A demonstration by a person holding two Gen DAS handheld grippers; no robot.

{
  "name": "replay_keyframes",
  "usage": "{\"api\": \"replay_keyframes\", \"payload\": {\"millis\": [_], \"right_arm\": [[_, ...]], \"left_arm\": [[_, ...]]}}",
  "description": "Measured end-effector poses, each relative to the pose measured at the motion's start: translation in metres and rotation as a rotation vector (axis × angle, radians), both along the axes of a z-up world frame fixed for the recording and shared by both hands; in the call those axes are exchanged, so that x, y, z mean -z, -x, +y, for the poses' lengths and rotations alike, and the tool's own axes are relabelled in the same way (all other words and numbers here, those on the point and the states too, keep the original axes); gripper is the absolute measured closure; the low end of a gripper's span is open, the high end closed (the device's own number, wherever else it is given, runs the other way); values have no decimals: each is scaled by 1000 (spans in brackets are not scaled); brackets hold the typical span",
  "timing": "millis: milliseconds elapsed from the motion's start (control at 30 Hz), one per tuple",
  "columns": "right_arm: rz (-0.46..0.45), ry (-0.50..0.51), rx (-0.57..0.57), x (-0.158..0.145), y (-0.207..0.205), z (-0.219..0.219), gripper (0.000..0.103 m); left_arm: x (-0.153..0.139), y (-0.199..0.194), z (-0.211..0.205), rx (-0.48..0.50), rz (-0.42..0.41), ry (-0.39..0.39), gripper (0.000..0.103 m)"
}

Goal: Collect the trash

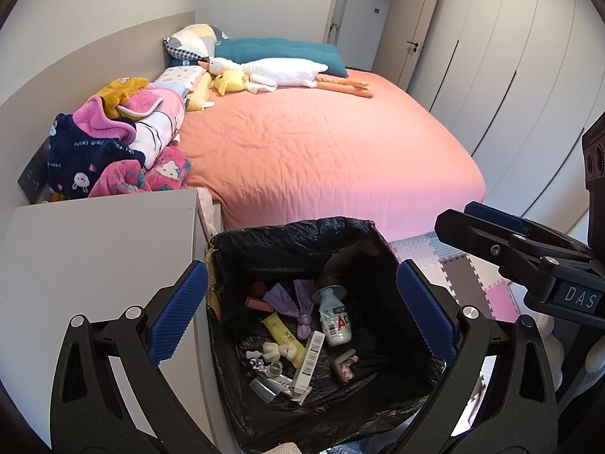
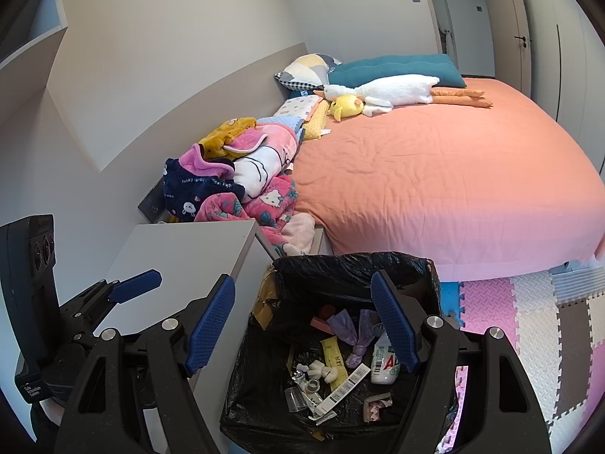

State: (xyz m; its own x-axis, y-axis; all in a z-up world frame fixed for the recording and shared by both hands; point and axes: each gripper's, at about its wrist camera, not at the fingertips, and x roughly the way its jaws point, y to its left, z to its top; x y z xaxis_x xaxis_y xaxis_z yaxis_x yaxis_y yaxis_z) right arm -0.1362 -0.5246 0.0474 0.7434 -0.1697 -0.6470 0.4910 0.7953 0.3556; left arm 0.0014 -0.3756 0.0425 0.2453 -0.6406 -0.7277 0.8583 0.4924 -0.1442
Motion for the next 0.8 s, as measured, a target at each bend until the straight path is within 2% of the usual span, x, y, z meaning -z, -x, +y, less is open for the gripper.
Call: {"api": "replay_keyframes", "payload": {"millis": [800], "right_arm": [[2, 2, -11, 1, -6, 0, 28]], "left_arm": [[2, -3, -2, 10, -3, -16, 7]]}}
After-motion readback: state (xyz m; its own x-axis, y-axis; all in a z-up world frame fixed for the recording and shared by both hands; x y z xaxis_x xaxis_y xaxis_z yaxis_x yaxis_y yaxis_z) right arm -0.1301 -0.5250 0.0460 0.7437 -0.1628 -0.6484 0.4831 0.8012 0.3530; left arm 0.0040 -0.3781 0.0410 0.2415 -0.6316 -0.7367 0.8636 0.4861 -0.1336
